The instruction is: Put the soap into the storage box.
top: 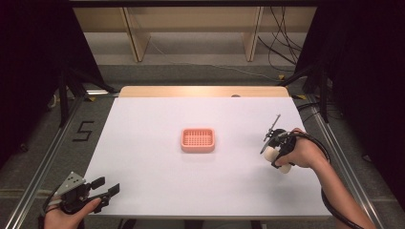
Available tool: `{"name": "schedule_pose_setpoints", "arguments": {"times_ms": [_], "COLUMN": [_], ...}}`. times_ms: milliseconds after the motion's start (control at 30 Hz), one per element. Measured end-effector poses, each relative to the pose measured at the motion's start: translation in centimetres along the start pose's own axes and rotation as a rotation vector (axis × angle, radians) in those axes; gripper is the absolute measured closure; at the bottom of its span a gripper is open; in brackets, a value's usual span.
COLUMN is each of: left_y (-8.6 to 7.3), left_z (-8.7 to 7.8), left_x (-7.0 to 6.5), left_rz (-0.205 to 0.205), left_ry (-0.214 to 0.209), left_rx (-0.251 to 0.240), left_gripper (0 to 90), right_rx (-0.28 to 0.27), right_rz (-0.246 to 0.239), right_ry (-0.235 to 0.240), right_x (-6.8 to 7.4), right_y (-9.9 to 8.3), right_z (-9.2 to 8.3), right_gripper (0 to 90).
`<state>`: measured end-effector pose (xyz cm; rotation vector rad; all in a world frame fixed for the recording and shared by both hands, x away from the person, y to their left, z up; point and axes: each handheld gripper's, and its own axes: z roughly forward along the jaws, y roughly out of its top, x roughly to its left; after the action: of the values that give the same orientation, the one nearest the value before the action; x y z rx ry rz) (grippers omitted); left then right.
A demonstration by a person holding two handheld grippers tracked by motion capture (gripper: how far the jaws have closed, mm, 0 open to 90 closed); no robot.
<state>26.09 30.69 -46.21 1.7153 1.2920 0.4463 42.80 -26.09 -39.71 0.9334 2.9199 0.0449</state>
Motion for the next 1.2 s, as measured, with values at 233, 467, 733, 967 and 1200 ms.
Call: {"name": "schedule_pose_setpoints", "arguments": {"times_ms": [233,467,733,967,1200], "left_y": [-0.1,-0.2,-0.3,-0.3,-0.3], "left_z": [-0.3,-0.5,-0.6,-0.7,-0.7], "left_x": [0.1,0.2,0.2,0.3,0.2], "left_rz": [-0.006,-0.004,-0.006,-0.004,-0.003], "left_ry": [0.006,0.009,0.015,0.011,0.017], "left_rx": [-0.005,-0.007,-0.006,-0.008,-0.005], "left_gripper": [30.6,30.6,30.5,30.6,30.6], "right_rx": [-0.007,-0.016,-0.055,-0.111,-0.144], "right_rz": [0.004,-0.025,-0.128,-0.163,-0.191], "right_ry": [-0.008,-0.017,0.002,-0.022,-0.011], "right_x": [0.1,0.0,0.4,0.7,1.2], "right_y": [0.9,1.6,2.5,3.5,4.3], "right_z": [-0.2,-0.2,-0.3,-0.6,-0.6], "right_gripper": [50.3,50.3,50.3,50.3,50.3]}}
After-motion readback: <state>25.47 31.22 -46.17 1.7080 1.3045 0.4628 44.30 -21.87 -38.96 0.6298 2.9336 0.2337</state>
